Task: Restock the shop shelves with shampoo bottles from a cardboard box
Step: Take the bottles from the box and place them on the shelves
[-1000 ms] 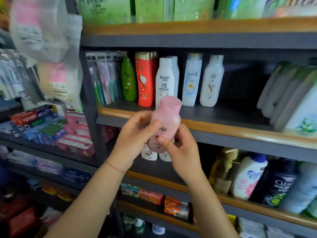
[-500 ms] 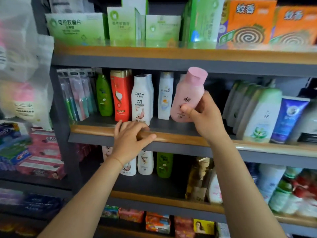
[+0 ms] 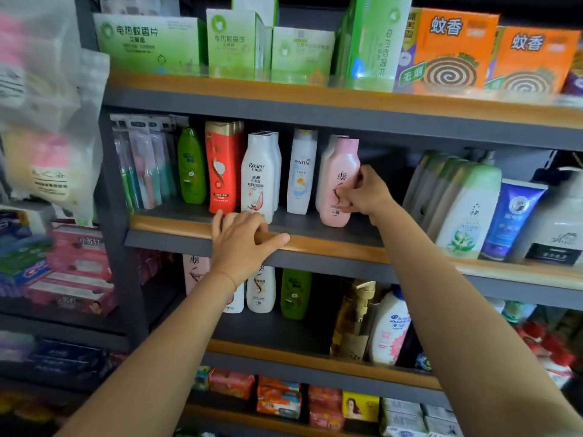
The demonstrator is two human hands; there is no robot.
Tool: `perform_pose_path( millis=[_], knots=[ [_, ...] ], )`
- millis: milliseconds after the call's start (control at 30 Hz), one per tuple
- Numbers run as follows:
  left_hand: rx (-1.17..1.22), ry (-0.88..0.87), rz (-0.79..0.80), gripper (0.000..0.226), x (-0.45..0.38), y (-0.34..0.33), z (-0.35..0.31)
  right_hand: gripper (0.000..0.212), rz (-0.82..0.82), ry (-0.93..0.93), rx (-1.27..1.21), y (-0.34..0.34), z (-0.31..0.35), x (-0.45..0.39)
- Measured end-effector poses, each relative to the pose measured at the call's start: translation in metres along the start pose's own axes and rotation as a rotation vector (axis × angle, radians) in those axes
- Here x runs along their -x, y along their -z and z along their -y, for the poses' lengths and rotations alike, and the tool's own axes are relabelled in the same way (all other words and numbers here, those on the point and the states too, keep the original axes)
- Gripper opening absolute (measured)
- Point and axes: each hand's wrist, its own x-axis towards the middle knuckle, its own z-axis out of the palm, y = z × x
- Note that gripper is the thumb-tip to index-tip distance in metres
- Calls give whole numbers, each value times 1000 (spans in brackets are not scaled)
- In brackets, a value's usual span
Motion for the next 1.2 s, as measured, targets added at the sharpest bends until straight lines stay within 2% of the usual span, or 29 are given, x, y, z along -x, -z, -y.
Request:
perform_pose_path(
  millis=[233,400,833,900,1000,1067,1100,1133,1200],
  knots=[
    [-16,-15,-25,57,0,-2,0,52,-67,-16,134,-15,-2,-17],
    [-15,-13,-22,56,1,-2,0,54,-105,-58,192,-19,-4,-22],
    [-29,-4,-2,56,1,-2,0,61,-103,-103,175,-21,-2,-10],
    [-46,-9,7,55,2,-2,1,63,-130,-70,184,-16,4,4],
    [-13,-28,13,51,3,1,-1,44,-229,92,83,-14,22,43],
    [97,-60,-63,47,10,6,0,23,-176,218,-85,-24,35,80],
    [149,-72,-135,50,17,11,3,10,-93,263,-186,-33,39,99],
    [179,-69,-216,57,29,16,10,6,18,289,-259,-46,42,119],
    [171,1,-370,65,66,25,36,17,279,264,-350,-84,36,154]
  ],
)
